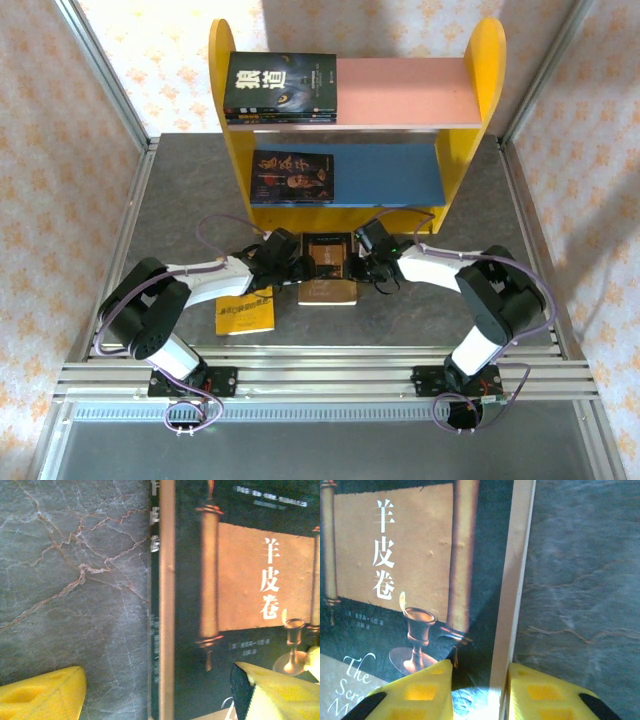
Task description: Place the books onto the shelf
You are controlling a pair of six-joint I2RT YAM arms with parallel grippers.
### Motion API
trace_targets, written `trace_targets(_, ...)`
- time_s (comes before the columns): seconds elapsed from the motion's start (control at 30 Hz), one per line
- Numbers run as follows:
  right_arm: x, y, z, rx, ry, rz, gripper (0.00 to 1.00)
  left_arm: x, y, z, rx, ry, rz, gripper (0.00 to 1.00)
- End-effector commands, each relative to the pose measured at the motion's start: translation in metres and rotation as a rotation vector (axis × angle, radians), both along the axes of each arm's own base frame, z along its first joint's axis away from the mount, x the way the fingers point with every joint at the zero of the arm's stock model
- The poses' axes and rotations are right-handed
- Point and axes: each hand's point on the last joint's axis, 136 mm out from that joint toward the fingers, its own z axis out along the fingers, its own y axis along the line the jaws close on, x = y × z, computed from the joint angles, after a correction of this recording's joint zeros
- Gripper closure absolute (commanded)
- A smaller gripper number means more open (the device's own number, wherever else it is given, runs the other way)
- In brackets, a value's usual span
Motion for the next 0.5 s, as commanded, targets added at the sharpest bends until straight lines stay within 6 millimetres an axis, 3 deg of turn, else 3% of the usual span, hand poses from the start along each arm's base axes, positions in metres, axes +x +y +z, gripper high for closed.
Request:
trace_targets(0.0, -0.031, 0.018, -0.032, 0.05, 0.098, 0.094, 0.76, 0.007, -0.014, 0.005, -0.043, -0.012, -0.013, 0.25)
trace_targets(0.27, -0.036, 0.028, -0.039, 0.125, 0.124, 0.097, 0.79, 0.008, -0.034, 0.008, -0.131, -0.017, -0.059, 0.27)
trace_targets(0.47, -0.038, 0.035, -0.041, 0.134, 0.129, 0.11, 0.79, 0.007, -0.063, 0.052, -0.278, -0.111, -0.131, 0.28)
